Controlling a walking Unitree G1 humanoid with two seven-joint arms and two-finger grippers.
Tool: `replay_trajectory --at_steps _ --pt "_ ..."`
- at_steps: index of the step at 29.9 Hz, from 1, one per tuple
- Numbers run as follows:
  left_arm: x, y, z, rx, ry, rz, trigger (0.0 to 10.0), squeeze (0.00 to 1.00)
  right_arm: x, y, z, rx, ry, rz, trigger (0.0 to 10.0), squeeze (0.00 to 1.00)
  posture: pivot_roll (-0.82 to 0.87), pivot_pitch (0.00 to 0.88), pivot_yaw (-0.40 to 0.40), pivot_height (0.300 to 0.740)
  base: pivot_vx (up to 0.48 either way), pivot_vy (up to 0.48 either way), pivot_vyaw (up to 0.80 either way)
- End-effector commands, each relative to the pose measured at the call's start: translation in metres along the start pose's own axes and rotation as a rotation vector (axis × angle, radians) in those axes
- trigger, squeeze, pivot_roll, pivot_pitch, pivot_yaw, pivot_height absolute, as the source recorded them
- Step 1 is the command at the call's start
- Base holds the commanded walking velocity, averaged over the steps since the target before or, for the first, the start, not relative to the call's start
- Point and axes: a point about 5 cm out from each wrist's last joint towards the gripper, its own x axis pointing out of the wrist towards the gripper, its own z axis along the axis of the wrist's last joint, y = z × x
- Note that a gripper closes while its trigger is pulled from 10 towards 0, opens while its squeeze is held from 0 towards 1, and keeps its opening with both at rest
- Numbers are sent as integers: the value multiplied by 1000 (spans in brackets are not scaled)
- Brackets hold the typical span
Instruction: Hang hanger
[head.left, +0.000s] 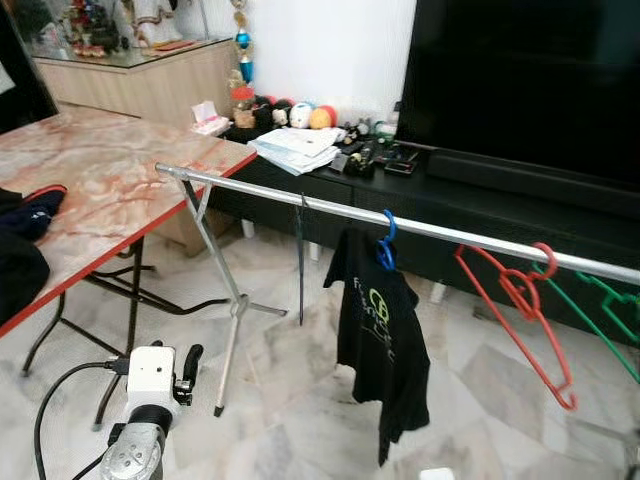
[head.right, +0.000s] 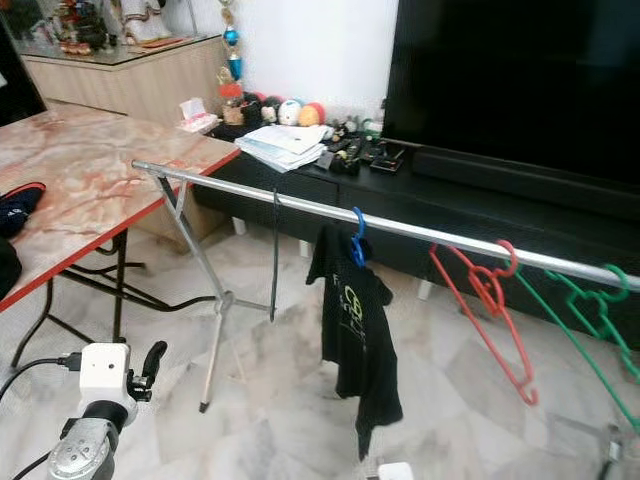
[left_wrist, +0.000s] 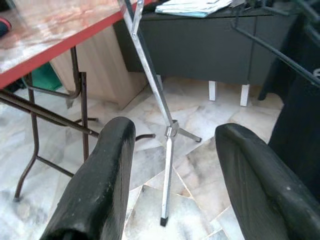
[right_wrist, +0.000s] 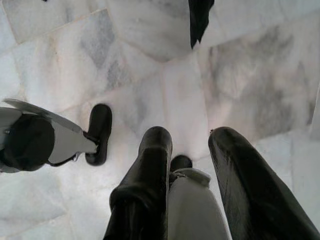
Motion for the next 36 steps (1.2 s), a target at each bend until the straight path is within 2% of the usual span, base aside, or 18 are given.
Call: replay_trajectory --at_steps 1,7,13,14,18,19,20,22,24,28,33,36 --pt "-3 3 -4 5 14 10 10000 0 -1 -3 -5 17 7 -10 10000 0 52 0 59 740 -315 0 0" --pt "-7 10 -19 -13 78 41 10000 0 -1 -3 -4 28 4 -16 10000 0 49 0 57 740 -291 0 0" --pt "-19 19 -63 -32 324 43 10000 0 -1 -2 -3 41 -2 -24 10000 0 38 0 56 740 0 0 0" --pt "-25 18 -77 -62 411 21 10000 0 0 -2 -3 44 -4 -27 10000 0 39 0 53 740 0 0 0" --pt "-38 16 -99 -68 554 -12 10000 0 0 -3 -2 49 -6 -33 10000 0 37 0 52 740 0 0 0" --pt "-45 15 -108 -46 622 -20 10000 0 0 -3 -1 49 -7 -34 10000 0 34 0 52 740 0 0 0" --pt "-52 15 -114 -57 663 -5 10000 0 0 -3 -2 53 -9 -37 10000 0 25 0 52 740 0 0 0" --pt "-55 14 -117 -69 677 0 10000 0 0 -3 -2 56 -9 -39 10000 0 25 0 52 740 0 0 0" --pt "-80 6 -138 -41 847 -22 10000 0 -1 -4 -2 54 -7 -43 10000 0 26 0 41 740 0 0 0" --pt "-86 5 -141 -50 886 -8 10000 0 -1 -5 -3 55 -7 -49 10000 0 16 0 38 740 0 0 0" --pt "-79 2 -138 -29 870 -36 10000 0 -1 -6 -5 83 -3 -64 10000 0 8 0 23 740 0 0 0" --pt "-80 11 -138 -8 872 -38 10000 0 -1 -4 -7 101 8 -69 10000 0 -7 0 20 740 0 0 -681"
